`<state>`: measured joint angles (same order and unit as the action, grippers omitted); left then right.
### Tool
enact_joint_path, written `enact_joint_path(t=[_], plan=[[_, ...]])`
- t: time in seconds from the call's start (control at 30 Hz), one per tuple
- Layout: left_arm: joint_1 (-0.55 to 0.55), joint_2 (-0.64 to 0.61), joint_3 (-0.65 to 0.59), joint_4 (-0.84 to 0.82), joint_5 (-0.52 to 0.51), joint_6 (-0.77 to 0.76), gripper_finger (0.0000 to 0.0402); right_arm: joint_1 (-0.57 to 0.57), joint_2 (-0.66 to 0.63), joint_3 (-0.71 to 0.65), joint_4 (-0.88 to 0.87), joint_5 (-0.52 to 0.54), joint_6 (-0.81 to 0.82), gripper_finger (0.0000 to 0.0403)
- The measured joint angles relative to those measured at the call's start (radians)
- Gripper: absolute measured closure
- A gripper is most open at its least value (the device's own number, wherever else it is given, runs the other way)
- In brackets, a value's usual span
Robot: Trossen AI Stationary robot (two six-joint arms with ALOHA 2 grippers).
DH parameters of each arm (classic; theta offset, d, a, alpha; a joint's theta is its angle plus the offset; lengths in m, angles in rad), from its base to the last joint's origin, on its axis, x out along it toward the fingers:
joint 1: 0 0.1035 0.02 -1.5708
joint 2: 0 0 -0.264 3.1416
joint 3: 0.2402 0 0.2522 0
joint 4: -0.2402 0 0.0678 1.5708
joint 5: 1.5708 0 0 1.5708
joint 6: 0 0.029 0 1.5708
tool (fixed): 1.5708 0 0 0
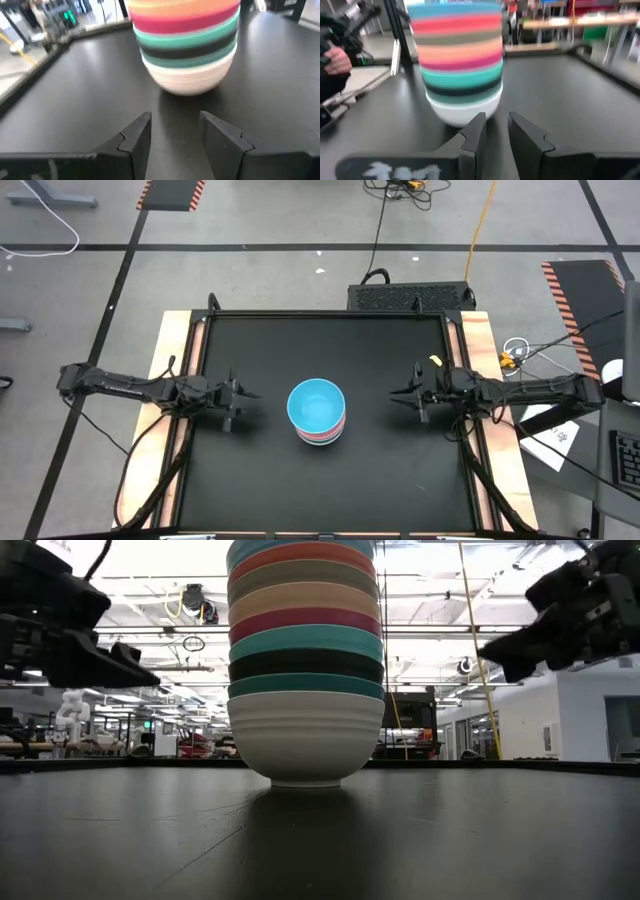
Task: Nest bowls inside each other
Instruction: Return to Home Position
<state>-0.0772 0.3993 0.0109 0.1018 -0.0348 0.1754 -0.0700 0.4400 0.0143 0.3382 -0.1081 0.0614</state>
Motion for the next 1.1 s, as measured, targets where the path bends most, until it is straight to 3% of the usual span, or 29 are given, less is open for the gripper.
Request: enact_joint_path(t=[0.33,0.67,1.1], plan=[[0.001,0.012,0.0,-0.064,-0.145,-0.106,0.0231,0.0,0.035,0.0,-0.167,0.03,0.095,0.033],[0.01,0.121,0.002,-0.07,-0.126,-0.239,0.0231,0.0,0.119,0.0,-0.238,0.033,0.135,0.033],[0.01,0.177,-0.001,-0.024,-0.132,-0.238,0.0231,0.0,0.154,0.0,-0.174,0.032,0.14,0.033]])
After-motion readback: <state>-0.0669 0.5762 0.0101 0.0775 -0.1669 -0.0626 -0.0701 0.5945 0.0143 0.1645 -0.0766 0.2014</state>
